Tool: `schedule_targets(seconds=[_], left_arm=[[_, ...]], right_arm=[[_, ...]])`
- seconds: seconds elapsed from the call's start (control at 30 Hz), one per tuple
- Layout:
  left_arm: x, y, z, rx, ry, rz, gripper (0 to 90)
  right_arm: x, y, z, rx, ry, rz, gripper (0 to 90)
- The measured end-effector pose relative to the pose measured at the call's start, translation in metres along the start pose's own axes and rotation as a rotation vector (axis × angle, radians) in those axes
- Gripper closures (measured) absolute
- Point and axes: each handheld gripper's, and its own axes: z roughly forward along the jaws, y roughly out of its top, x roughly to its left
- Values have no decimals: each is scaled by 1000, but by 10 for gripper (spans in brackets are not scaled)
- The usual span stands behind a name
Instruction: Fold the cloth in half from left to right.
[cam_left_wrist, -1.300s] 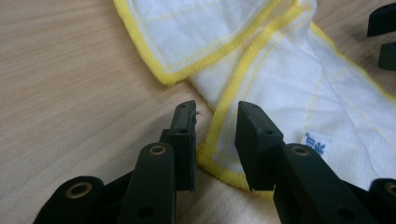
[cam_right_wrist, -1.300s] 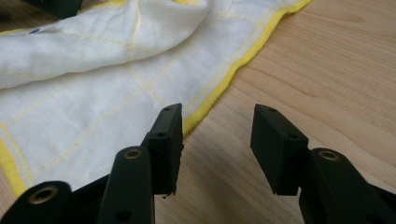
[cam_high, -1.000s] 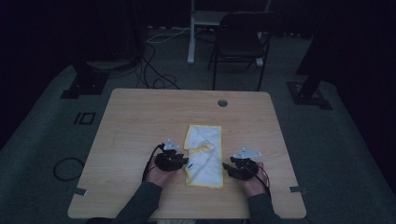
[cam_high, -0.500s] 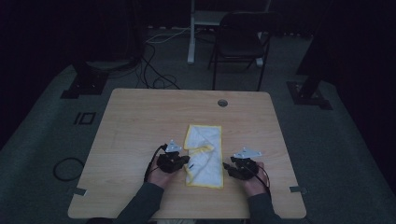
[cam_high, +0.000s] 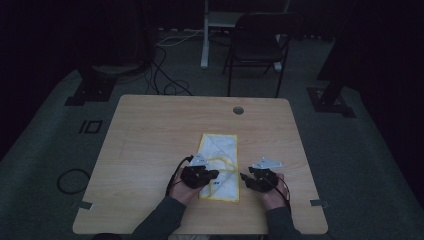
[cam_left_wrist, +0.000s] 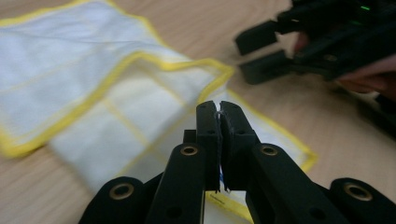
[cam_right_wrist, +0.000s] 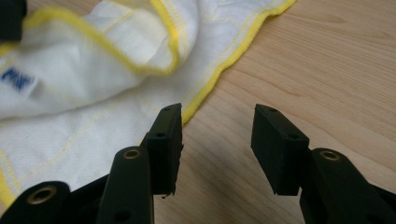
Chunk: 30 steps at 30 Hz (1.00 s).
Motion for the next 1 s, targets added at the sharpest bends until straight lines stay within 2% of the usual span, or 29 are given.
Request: schedule_targets(seconds=[0.03,0.07,0.13,0.2,0.33,0.63,1.0], left_arm=[[0,0,0,0,0,0,867],[-7,1,1,-13,-28,18,843],[-13,2,-1,-41,-55,35,791],[-16,3,-3,-55,-61,51,762],[-14,3,-8,-78,-71,46,720],[-7,-6,-10,-50,-22,26,718],[3,-23,-12,-8,31,-1,746]], right_arm=[[0,0,0,0,0,0,529],[-2,0,-1,-3,-7,9,529],[-3,0,-1,-6,-14,11,529],[-3,0,-2,-17,-24,13,530],[-3,1,-5,-38,-40,0,531],[0,7,-6,-69,-41,-17,534],[12,24,-4,-116,-9,-94,537]])
